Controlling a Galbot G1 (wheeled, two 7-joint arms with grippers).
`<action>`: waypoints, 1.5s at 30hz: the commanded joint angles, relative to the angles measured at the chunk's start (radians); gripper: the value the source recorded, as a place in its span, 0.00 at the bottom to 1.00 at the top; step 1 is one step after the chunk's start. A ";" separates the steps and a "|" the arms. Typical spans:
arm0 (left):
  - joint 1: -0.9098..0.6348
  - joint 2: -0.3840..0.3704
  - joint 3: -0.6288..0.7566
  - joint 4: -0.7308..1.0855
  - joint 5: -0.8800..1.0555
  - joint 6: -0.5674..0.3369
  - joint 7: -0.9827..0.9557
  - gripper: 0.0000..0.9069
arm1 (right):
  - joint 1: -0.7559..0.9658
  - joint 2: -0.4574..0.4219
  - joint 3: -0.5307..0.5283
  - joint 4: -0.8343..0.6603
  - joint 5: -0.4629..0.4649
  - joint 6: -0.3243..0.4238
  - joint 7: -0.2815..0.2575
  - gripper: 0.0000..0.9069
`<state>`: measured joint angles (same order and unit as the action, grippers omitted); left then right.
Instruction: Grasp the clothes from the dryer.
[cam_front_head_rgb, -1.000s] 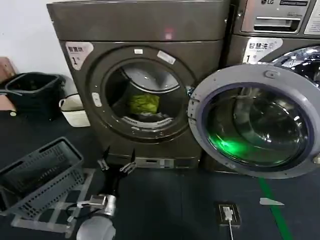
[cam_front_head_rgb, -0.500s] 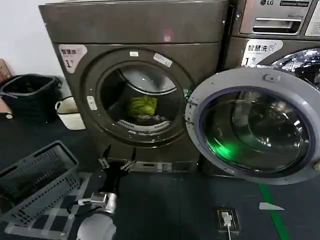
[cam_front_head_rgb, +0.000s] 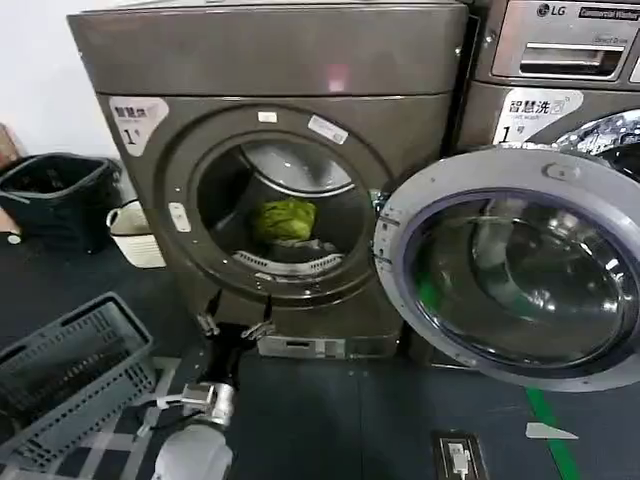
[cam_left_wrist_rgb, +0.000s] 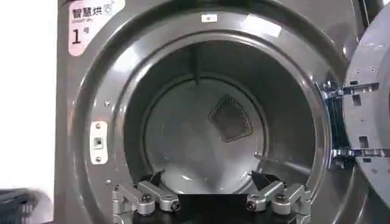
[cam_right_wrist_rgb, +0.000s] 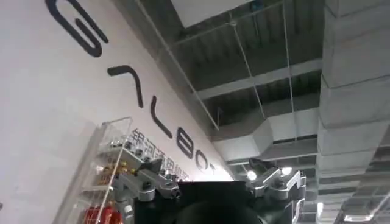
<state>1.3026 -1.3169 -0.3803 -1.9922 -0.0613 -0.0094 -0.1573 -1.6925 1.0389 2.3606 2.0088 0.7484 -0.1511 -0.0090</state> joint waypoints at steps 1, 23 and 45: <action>0.004 0.001 -0.001 -0.004 0.001 0.001 0.000 1.00 | 0.001 -0.002 -0.001 0.000 0.000 0.000 0.000 1.00; -0.034 -0.003 0.000 0.028 0.003 -0.011 0.003 1.00 | -0.008 0.007 -0.005 0.002 -0.030 0.005 -0.002 1.00; -0.663 -0.076 0.075 0.671 -0.040 -0.028 0.031 1.00 | -0.036 0.026 0.024 0.011 -0.051 0.037 -0.007 1.00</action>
<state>0.8941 -1.3778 -0.3185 -1.6193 -0.0989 -0.0263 -0.1358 -1.7264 1.0632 2.3799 2.0185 0.7009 -0.1210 -0.0158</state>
